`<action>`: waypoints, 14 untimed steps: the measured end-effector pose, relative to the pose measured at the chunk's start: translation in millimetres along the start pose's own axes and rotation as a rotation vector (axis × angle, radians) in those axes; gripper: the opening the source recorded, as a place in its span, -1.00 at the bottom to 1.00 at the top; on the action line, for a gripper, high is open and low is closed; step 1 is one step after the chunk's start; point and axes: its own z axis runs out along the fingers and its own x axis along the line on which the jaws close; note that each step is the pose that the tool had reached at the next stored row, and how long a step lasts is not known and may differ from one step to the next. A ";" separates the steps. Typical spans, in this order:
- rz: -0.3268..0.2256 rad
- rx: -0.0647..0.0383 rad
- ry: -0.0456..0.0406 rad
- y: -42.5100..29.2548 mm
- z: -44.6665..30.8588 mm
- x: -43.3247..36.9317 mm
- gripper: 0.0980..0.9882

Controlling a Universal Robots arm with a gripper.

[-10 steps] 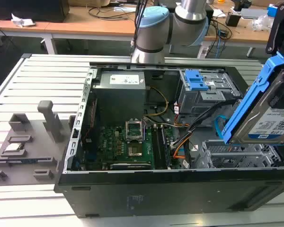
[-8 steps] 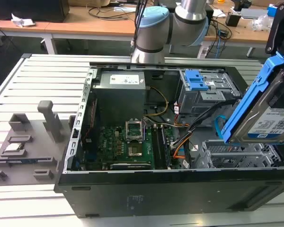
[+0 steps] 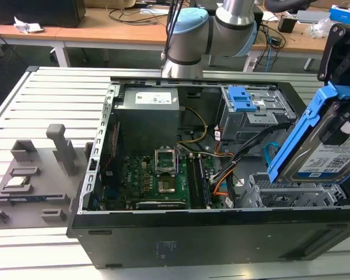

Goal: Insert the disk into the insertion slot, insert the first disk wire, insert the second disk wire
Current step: 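Insert the disk into the insertion slot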

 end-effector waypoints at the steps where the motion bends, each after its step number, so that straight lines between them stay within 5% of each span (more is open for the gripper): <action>1: 0.000 0.000 -0.0004 -0.2 4.8 -0.5 -0.41; 6: 0.000 0.000 -0.0123 -0.5 14.3 -7.8 -0.41; 14: 0.000 0.000 -0.0137 -2.5 29.2 -14.6 -0.41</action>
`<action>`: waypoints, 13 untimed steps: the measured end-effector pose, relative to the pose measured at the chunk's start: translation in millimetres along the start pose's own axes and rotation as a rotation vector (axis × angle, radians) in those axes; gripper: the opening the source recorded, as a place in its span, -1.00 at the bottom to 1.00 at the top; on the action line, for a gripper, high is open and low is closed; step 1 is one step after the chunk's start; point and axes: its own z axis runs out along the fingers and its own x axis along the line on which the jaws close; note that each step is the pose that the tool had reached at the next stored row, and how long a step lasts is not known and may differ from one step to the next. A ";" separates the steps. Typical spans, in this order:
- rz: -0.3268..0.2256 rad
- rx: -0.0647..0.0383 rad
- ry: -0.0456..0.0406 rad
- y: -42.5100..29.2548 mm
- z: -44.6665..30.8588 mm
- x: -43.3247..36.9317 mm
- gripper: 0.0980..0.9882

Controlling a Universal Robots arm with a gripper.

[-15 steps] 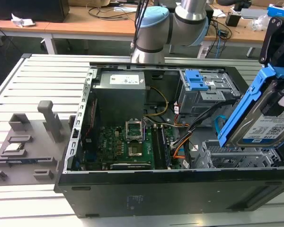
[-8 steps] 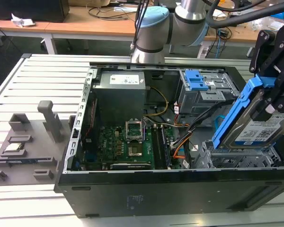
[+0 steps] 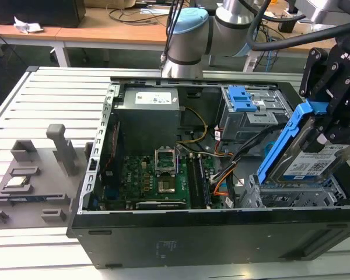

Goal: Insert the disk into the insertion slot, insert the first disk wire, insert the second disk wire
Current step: 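Insert the disk into the insertion slot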

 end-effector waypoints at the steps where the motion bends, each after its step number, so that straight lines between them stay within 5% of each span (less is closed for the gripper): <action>1: 0.000 0.000 0.0001 -0.1 0.9 -0.1 -0.41; 13: 0.000 0.000 0.0002 -0.8 17.5 0.2 -0.41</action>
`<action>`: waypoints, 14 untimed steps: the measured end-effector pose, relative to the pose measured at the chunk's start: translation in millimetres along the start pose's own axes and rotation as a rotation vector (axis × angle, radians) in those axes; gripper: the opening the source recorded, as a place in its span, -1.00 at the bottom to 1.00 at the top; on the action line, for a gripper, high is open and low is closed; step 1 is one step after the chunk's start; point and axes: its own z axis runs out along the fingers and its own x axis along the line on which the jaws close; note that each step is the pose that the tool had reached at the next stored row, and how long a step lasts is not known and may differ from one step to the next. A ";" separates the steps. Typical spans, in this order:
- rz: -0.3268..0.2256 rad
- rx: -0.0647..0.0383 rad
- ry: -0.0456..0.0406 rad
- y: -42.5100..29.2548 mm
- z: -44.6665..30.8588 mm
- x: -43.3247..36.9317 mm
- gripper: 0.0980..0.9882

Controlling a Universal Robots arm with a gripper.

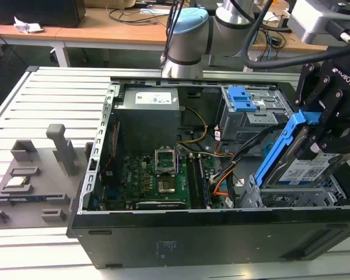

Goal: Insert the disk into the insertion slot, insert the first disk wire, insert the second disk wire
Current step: 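Insert the disk into the insertion slot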

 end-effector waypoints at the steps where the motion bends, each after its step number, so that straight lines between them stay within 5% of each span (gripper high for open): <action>1: 0.000 0.000 0.0001 -0.1 1.3 0.0 -0.41; 14: 0.000 0.000 -0.0001 -0.9 22.4 0.5 -0.41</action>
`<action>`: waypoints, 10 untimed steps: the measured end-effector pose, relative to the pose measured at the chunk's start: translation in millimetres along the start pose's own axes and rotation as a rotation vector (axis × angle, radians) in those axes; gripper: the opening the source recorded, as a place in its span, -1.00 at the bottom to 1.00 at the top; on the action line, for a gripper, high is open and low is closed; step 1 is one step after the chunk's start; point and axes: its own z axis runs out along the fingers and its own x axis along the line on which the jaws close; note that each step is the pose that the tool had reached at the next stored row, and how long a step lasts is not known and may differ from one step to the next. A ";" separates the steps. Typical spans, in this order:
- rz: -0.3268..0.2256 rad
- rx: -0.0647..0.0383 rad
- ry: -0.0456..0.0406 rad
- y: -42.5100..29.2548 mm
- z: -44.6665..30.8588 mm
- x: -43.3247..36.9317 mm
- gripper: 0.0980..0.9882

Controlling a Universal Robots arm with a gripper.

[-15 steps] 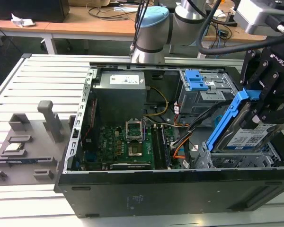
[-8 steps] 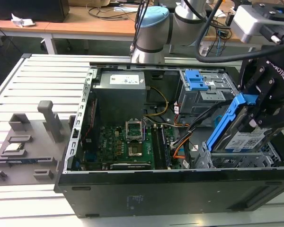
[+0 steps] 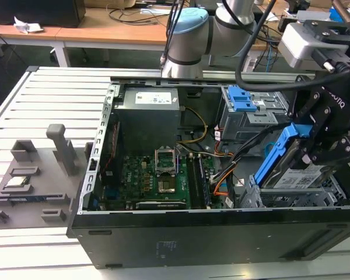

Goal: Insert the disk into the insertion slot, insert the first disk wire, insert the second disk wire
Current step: 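Insert the disk into the insertion slot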

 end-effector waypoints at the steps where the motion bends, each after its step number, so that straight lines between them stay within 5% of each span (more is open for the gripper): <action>1: 0.000 0.000 0.0001 -0.1 2.2 0.1 -0.41; 10: 0.000 0.000 0.0016 -0.5 11.6 0.4 -0.38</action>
